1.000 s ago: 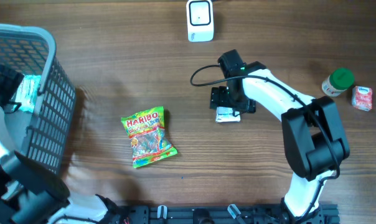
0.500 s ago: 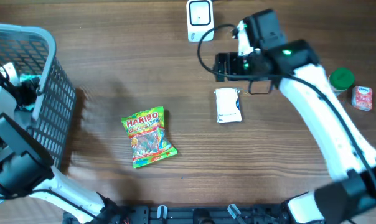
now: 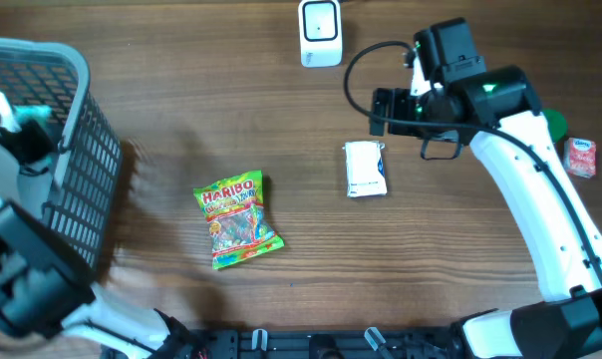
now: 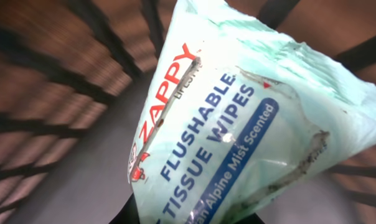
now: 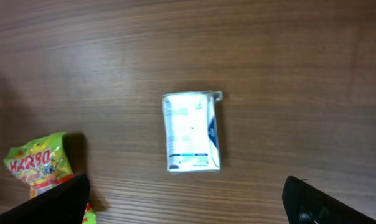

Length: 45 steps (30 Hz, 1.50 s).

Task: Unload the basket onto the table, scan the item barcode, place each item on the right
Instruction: 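Move mint-green Zappy wipes from basket beside Haribo bag with left gripper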

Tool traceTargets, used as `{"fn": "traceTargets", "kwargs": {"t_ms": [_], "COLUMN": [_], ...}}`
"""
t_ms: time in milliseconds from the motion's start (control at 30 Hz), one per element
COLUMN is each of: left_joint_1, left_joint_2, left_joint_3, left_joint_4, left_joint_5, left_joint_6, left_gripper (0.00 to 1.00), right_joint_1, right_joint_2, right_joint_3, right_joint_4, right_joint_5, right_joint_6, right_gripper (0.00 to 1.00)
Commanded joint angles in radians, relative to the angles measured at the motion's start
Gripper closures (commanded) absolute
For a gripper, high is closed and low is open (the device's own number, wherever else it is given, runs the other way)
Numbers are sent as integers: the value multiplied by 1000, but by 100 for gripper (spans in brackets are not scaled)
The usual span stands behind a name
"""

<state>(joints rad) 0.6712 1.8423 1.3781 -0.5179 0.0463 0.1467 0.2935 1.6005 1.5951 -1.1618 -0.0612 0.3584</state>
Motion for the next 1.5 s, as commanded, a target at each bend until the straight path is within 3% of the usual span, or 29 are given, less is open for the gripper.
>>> {"fn": "traceTargets", "kwargs": {"t_ms": [0,200,300,400,500,633,800,833,867,900,1100,1233,1333,1467], "left_joint_1": [-16,-173,-436,-674,-866,-1006,-1108,-1108,-1108,-1107,-1105,-1105,-1105,-1105], "left_joint_2": [-266,-674,-745,-695,-565,-348,-158,-158,-168,-192,-536,-840,-1060,-1263], "left_joint_3": [8,8,-19,-115,-251,-355,-360,-360,-359,-357,-243,-207,-207,-207], "left_joint_4": [-57,-264,-365,-322,-167,-18,35,29,26,23,-118,-223,-329,-446], "left_joint_5": [47,325,354,353,288,262,175,172,172,172,-9,-198,-315,-354], "left_joint_6": [-142,-267,-268,-293,-379,-496,-524,-523,-521,-517,-491,-492,-492,-492], "left_gripper": [92,94,95,96,96,96,96,90,54,0,0,0,0,0], "right_joint_1": [-35,-137,-204,-220,-220,-220,-220,-220,-220,-220,-218,-209,-107,80], "right_joint_2": [-11,-11,-11,-11,-11,-11,-11,-11,-11,-11,-6,2,48,134], "right_joint_3": [9,-11,-48,-70,-72,-72,-72,-72,-72,-72,-120,-247,-282,-282], "right_joint_4": [-5,-18,-37,-37,-36,-27,-26,-26,-27,-30,12,153,169,243], "right_joint_5": [20,82,83,82,84,84,84,83,80,69,7,-130,-64,107], "right_joint_6": [11,1,0,-16,-18,-18,-18,-18,-18,-18,-17,-18,-12,47], "right_gripper": [0,0,0,0,0,0,1,0,0,0,0,0,0,0]}}
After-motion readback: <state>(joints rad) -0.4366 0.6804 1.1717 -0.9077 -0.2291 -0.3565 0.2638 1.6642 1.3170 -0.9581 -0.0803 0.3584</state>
